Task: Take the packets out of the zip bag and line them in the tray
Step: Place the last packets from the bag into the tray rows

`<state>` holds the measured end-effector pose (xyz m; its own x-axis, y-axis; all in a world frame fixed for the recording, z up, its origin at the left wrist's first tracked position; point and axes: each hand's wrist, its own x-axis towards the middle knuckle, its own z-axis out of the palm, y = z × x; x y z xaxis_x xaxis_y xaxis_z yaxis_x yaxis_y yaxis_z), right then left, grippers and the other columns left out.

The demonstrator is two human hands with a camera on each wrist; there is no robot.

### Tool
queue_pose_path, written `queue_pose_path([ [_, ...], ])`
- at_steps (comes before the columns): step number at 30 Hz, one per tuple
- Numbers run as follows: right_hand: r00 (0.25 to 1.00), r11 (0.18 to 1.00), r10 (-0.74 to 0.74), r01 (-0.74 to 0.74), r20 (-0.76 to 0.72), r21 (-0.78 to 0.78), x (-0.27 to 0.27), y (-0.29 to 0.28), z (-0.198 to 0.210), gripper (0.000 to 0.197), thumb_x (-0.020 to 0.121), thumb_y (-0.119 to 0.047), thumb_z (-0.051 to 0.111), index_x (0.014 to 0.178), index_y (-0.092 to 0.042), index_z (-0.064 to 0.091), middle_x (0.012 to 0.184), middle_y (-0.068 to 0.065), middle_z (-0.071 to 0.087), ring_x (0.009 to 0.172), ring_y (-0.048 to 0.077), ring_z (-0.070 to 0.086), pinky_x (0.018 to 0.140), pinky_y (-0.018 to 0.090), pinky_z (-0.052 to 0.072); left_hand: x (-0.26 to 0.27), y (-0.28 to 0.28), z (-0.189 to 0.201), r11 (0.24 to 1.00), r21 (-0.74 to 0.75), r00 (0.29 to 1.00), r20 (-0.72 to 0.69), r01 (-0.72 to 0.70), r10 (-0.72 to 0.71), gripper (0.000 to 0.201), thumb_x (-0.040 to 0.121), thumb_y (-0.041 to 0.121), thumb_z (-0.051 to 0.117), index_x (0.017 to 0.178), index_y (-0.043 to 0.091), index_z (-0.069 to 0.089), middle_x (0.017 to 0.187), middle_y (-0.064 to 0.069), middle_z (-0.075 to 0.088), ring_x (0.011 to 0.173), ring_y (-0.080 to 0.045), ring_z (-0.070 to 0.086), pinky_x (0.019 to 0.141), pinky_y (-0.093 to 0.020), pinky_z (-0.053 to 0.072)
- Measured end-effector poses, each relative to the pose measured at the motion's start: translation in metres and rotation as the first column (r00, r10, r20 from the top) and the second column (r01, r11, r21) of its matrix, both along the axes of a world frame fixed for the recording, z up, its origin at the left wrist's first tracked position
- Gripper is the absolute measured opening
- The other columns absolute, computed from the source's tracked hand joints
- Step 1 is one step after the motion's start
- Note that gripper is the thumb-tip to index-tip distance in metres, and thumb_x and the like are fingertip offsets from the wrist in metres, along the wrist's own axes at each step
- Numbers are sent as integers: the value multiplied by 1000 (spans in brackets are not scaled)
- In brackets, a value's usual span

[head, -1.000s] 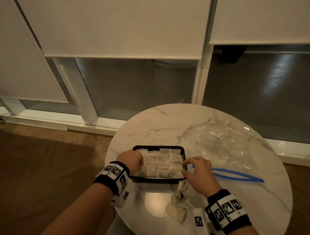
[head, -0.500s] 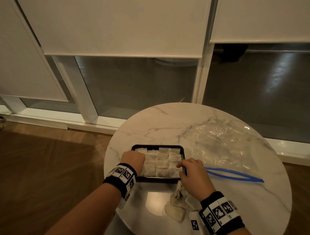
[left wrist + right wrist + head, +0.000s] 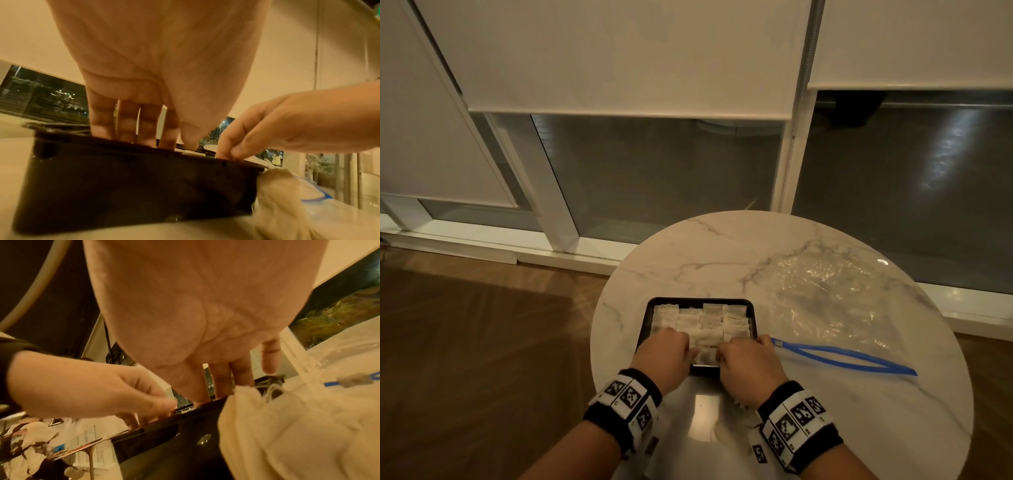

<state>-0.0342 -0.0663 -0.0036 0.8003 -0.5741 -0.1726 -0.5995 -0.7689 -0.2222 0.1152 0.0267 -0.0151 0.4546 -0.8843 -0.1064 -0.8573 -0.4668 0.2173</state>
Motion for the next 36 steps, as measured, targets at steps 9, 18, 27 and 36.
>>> queue_pose_path([
  [9, 997, 1000, -10, 8, -76, -27, 16, 5, -15, 35, 90, -32, 34, 88, -24, 68, 87, -4, 68, 88, 20, 59, 102, 45, 27, -8, 15, -41, 991, -26, 991, 47, 129, -127, 76, 92, 55, -5, 96, 24, 64, 87, 0, 66, 77, -18, 61, 74, -38, 54],
  [18, 998, 999, -5, 8, -69, 41, 23, 6, -26, 48, 92, -43, 22, 79, -26, 65, 85, -6, 67, 84, 18, 57, 102, 46, 26, -14, 18, -34, 998, -35, 998, 29, 54, -53, 61, 103, 50, 13, 96, 25, 68, 92, -1, 67, 83, -17, 61, 84, -37, 51],
  [27, 998, 999, -40, 41, -49, 29, 26, 8, -28, 58, 96, -50, 18, 85, -24, 69, 89, -3, 69, 89, 20, 60, 98, 46, 33, -13, 17, -36, 997, -75, 1000, 4, 4, -3, 47, 104, 47, 24, 101, 23, 65, 103, -1, 60, 93, -18, 56, 87, -37, 48],
  [36, 994, 998, -56, 53, 98, 27, 18, 3, -26, 46, 96, -48, 31, 82, -25, 68, 81, -7, 66, 82, 15, 59, 97, 40, 42, -15, 20, -35, 993, 73, 972, 206, 96, -109, 75, 87, 53, -8, 119, 28, 55, 118, -2, 58, 111, -25, 52, 88, -41, 42],
])
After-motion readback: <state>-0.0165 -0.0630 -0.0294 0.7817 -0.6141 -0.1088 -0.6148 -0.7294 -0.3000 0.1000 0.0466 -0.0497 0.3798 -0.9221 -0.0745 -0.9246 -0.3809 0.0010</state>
